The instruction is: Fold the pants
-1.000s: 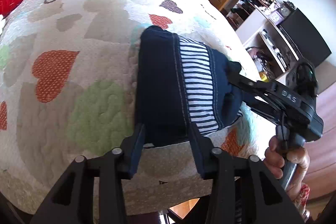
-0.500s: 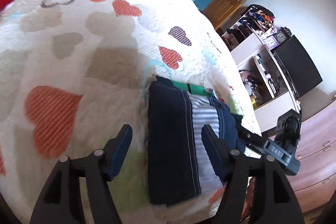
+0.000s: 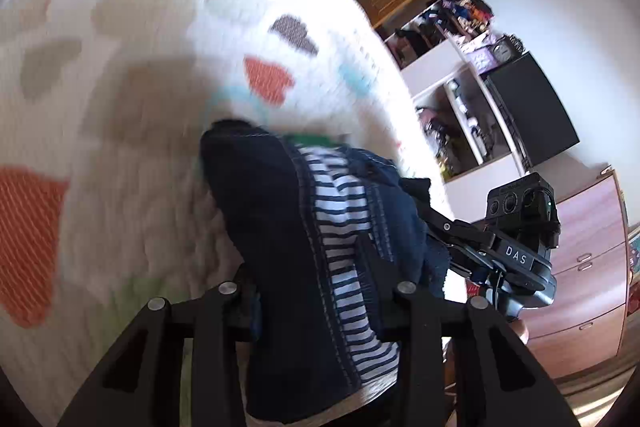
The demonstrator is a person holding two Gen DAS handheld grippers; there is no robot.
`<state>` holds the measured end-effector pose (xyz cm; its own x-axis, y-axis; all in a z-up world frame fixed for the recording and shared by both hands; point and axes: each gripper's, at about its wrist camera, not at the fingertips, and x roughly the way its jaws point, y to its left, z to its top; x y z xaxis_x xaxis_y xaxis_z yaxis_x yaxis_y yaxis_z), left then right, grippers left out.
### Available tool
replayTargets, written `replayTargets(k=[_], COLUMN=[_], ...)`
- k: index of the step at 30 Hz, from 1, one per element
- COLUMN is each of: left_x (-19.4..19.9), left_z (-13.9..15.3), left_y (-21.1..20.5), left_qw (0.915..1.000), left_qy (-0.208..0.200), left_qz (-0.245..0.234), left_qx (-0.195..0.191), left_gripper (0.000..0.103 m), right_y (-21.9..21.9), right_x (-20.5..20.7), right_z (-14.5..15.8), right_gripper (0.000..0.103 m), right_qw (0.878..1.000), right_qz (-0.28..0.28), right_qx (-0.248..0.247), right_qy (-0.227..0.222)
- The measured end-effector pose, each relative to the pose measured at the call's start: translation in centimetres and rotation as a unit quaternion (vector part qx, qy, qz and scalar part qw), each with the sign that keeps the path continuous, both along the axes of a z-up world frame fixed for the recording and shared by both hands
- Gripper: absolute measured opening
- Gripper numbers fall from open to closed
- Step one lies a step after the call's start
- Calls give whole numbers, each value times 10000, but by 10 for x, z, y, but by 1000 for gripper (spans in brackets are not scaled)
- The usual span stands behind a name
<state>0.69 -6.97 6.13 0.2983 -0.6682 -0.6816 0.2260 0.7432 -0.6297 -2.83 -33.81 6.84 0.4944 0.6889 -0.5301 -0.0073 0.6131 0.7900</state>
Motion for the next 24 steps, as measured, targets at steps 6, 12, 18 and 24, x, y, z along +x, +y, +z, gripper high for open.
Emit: replayTargets(k=[6, 12, 18, 24], left_x=[49, 84, 44, -12], left_z=[38, 2, -3, 36], left_y=[2, 4, 21, 24], left_qw=[9972, 9888, 9855, 9733], left_qy=[-554, -257, -377, -1143], left_qz=[319, 665, 684, 922], left_qx=[393, 1312, 1505, 1764], left_gripper=[36, 49, 49, 51], right_y=[27, 31, 19, 2], right_x=[50, 101, 88, 31], right_z=[44, 24, 8, 22], right_gripper=[26, 56, 63, 63], right_qw=[9977, 9902, 9727, 9695], right_qz=[146, -401, -681, -1041], right_qx=[-275, -1315, -2219, -2213], right_qy=[-594, -264, 2, -159])
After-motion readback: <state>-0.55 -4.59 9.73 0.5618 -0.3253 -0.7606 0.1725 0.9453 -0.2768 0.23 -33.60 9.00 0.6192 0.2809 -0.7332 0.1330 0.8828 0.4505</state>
